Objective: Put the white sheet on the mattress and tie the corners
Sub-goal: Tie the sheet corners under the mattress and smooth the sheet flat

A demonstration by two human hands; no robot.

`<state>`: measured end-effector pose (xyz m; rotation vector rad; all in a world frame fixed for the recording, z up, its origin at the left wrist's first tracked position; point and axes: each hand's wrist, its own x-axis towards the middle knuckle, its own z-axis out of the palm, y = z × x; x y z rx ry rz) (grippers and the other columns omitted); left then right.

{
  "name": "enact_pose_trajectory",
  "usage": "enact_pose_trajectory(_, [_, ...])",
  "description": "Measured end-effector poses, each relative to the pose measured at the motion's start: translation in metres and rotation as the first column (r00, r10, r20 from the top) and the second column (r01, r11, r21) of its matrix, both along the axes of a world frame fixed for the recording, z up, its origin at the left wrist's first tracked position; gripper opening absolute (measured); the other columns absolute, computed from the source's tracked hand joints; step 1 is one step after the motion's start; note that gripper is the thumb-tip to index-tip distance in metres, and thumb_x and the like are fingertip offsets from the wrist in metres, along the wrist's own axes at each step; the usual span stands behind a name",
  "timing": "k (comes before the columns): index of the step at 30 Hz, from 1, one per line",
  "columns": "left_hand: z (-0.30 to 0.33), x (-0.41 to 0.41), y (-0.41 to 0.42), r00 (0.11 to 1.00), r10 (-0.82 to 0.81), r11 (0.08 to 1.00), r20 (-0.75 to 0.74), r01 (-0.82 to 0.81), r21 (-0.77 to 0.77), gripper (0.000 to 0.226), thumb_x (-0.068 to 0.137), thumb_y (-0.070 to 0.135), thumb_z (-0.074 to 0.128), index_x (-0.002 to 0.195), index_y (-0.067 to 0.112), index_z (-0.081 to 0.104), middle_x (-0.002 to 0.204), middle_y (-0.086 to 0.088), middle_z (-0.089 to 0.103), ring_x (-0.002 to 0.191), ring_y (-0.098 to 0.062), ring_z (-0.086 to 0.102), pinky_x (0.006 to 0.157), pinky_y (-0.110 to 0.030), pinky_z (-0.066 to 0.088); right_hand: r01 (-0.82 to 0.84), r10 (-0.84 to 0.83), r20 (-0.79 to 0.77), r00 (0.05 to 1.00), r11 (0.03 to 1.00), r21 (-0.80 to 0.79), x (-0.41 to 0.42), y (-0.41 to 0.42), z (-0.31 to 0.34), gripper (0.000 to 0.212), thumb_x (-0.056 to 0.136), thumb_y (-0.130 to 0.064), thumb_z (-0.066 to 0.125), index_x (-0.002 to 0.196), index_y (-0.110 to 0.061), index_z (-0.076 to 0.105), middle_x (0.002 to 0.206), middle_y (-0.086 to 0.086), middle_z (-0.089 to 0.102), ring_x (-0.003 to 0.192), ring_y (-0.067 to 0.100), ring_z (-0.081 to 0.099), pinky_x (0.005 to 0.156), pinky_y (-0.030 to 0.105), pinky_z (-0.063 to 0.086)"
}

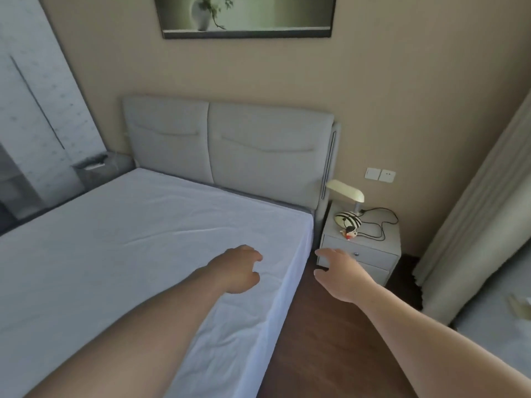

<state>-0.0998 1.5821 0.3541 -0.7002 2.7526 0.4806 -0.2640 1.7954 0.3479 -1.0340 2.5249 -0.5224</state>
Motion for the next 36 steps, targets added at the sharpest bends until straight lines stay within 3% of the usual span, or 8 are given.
enact_pose_trajectory(10, [-0.063, -0.223, -0.164, 0.993, 0.116, 0.987, 0.02, -0.117, 0.109, 0.063, 0.102, 0.038, 0.052, 0.161, 0.026, 0.031, 0.167, 0.002, 0.026, 0.148, -0.022, 0.037, 0.118, -0.036, 0.035, -0.076, 0.079, -0.012, 0.997, 0.98, 0.186, -0.248, -0.165, -0.037, 0.055, 0.097, -0.033, 0.052, 0.151, -0.03, 0.045, 0.151, -0.002, 0.048, 0.126, 0.021, 0.058, 0.096, 0.033, 0.052])
enact_pose_trajectory(15, [-0.059, -0.323, -0.217, 0.989, 0.144, 0.984, 0.012, -0.145, 0.102, 0.061, 0.102, 0.037, 0.05, 0.16, 0.027, 0.032, 0.165, 0.003, 0.03, 0.144, -0.023, 0.042, 0.115, -0.037, 0.039, -0.059, 0.064, -0.017, 0.998, 0.977, 0.203, -0.371, -0.23, -0.03, 0.051, 0.099, -0.026, 0.05, 0.149, -0.026, 0.048, 0.135, -0.001, 0.058, 0.101, 0.016, 0.063, 0.075, 0.025, 0.049])
enact_pose_trajectory(18, [-0.076, -0.38, -0.244, 0.981, 0.195, 0.977, 0.015, -0.196, 0.084, 0.059, 0.102, 0.036, 0.05, 0.158, 0.028, 0.035, 0.163, 0.005, 0.033, 0.144, -0.024, 0.041, 0.114, -0.039, 0.04, -0.062, 0.061, 0.013, 0.998, 0.973, 0.224, -0.442, -0.27, -0.055, 0.047, 0.098, -0.029, 0.048, 0.145, -0.027, 0.048, 0.123, -0.002, 0.061, 0.074, 0.01, 0.064, 0.056, 0.025, 0.049])
enact_pose_trajectory(23, [-0.138, -0.454, -0.272, 0.937, 0.321, 0.941, 0.135, -0.332, 0.067, 0.056, 0.101, 0.039, 0.049, 0.155, 0.03, 0.039, 0.161, 0.005, 0.034, 0.142, -0.026, 0.041, 0.114, -0.046, 0.04, -0.22, 0.198, 0.107, 0.974, 0.939, 0.266, -0.553, -0.352, -0.135, 0.048, 0.098, -0.03, 0.048, 0.146, -0.026, 0.048, 0.112, -0.006, 0.062, 0.092, 0.01, 0.062, 0.084, 0.031, 0.055])
enact_pose_trajectory(26, [-0.174, -0.495, -0.281, 0.895, 0.404, 0.902, 0.191, -0.424, 0.078, 0.053, 0.101, 0.04, 0.048, 0.153, 0.031, 0.04, 0.159, 0.007, 0.035, 0.142, -0.024, 0.04, 0.114, -0.044, 0.04, -0.282, 0.237, 0.171, 0.956, 0.903, 0.324, -0.612, -0.391, -0.183, 0.05, 0.098, -0.027, 0.048, 0.148, -0.024, 0.048, 0.131, -0.001, 0.062, 0.111, 0.017, 0.059, 0.095, 0.031, 0.048])
enact_pose_trajectory(28, [-0.188, -0.514, -0.281, 0.879, 0.4, 0.896, 0.258, -0.435, 0.093, 0.052, 0.102, 0.04, 0.047, 0.153, 0.033, 0.039, 0.16, 0.008, 0.032, 0.143, -0.023, 0.039, 0.114, -0.045, 0.04, -0.294, 0.242, 0.182, 0.953, 0.882, 0.369, -0.64, -0.409, -0.207, 0.046, 0.098, -0.025, 0.047, 0.144, -0.02, 0.051, 0.14, 0.002, 0.058, 0.117, 0.021, 0.058, 0.092, 0.031, 0.047])
enact_pose_trajectory(32, [-0.249, -0.567, -0.299, 0.873, 0.394, 0.885, 0.288, -0.445, 0.14, 0.051, 0.103, 0.039, 0.044, 0.153, 0.033, 0.038, 0.162, 0.008, 0.03, 0.146, -0.021, 0.036, 0.116, -0.047, 0.038, -0.319, 0.298, 0.118, 0.947, 0.85, 0.419, -0.698, -0.452, -0.284, 0.03, 0.101, -0.012, 0.045, 0.125, -0.007, 0.063, 0.129, 0.01, 0.06, 0.113, 0.026, 0.058, 0.094, 0.035, 0.051])
enact_pose_trajectory(36, [-0.33, -0.608, -0.321, 0.872, 0.38, 0.876, 0.309, -0.446, 0.185, 0.051, 0.104, 0.041, 0.044, 0.154, 0.034, 0.035, 0.165, 0.007, 0.027, 0.15, -0.021, 0.03, 0.117, -0.051, 0.038, -0.288, 0.264, 0.118, 0.957, 0.824, 0.489, -0.728, -0.475, -0.366, 0.034, 0.103, -0.007, 0.04, 0.119, -0.006, 0.069, 0.122, 0.007, 0.065, 0.11, 0.022, 0.062, 0.089, 0.029, 0.051])
